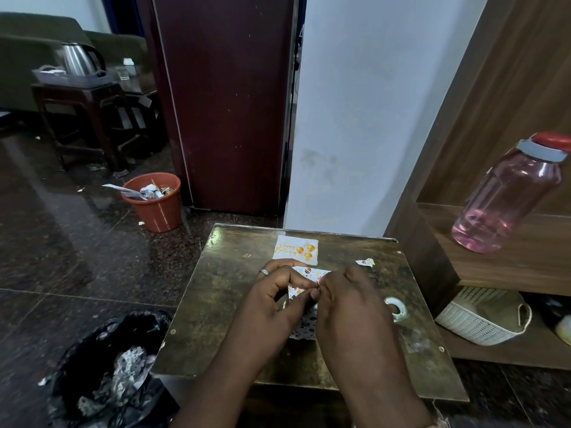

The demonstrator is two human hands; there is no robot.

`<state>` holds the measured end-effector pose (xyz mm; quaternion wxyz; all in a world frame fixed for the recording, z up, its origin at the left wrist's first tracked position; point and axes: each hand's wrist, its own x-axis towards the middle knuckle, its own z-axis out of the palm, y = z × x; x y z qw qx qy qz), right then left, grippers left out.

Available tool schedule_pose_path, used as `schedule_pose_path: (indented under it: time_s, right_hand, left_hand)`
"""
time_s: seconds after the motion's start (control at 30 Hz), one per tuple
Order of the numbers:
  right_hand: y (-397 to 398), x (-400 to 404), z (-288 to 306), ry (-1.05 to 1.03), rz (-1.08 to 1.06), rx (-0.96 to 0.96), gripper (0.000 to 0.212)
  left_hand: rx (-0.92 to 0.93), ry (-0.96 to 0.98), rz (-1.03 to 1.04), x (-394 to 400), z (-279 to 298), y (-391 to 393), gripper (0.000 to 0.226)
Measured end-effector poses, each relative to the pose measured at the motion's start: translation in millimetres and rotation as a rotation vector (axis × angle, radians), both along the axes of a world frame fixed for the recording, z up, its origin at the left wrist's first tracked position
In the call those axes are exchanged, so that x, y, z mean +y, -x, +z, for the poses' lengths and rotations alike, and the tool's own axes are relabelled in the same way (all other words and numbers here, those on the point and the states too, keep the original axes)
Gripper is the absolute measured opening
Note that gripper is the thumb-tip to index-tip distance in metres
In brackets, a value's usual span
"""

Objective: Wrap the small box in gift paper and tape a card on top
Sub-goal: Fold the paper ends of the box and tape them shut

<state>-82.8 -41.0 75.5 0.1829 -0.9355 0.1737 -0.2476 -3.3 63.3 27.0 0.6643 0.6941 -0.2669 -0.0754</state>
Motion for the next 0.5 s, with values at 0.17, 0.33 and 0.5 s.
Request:
schedule_pose_path:
  time_s: [0.17, 0.33, 0.5]
  right_hand:
    - [5, -3, 15, -0.019, 0.074, 0.198, 0.012]
    - [11, -2, 29, -0.048, 0.145, 0.301, 0.021]
    - [13, -15, 23, -0.124, 0.168, 0.307, 0.035]
  left_hand:
    - [-0.019, -0.012, 0.002, 2, 0, 1, 0.007]
    - [-0.051, -0.044, 0.003, 3, 2, 1, 0.003]
    - [-0.061, -0.051, -0.011, 4, 1, 3, 0.019]
